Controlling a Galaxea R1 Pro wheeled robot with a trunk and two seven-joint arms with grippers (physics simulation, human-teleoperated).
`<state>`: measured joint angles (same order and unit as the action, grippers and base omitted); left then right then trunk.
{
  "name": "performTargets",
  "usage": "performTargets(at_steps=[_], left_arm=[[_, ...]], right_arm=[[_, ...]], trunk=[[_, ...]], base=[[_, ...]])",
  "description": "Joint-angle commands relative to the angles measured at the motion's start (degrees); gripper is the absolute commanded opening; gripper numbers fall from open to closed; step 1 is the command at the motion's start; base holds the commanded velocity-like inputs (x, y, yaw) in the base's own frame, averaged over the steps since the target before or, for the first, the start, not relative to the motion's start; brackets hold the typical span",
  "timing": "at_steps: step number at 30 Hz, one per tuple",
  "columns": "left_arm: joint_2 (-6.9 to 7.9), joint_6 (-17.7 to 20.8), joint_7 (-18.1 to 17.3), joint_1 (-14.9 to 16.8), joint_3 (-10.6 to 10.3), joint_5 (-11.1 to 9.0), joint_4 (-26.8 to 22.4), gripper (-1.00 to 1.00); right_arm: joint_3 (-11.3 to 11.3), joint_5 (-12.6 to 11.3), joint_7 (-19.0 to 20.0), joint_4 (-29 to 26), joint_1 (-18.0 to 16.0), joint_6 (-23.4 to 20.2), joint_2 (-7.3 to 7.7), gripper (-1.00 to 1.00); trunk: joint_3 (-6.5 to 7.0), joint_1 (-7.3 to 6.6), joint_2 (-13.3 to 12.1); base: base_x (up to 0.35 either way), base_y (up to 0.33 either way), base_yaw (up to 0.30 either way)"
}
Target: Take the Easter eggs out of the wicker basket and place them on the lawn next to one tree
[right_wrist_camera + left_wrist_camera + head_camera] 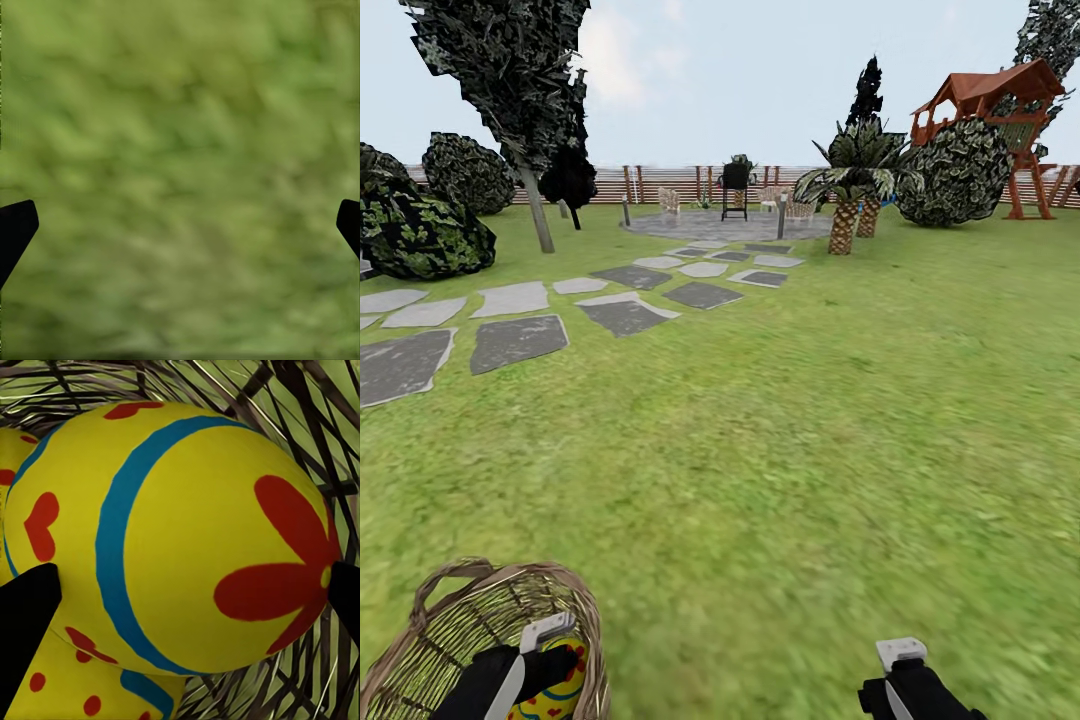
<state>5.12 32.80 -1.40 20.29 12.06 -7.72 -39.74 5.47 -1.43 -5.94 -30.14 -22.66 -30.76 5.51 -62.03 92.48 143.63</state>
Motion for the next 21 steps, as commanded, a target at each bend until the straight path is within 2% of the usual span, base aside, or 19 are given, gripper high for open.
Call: performTargets(at_steps=[1,21], left_arm=[[-0.02,0.33,-0.09,0.01,0.16,-0.27,-0.07,-1.00],[-0.02,0.42,-0.09,0.01,0.16,-0.27,0.11,-1.00]], right_arm=[[0.41,-0.16,-0.30,-0.09,-0.02,-0.35,0.05,1.00],[0.37,-0.24,-0.30,-0.09,-0.02,-0.44,0.11,1.00]], trunk=[[-0.05,-0.01,0.02],[-0.05,-0.01,0.02]], base=[[0.000,0.000,0.000],[0.000,0.000,0.000]])
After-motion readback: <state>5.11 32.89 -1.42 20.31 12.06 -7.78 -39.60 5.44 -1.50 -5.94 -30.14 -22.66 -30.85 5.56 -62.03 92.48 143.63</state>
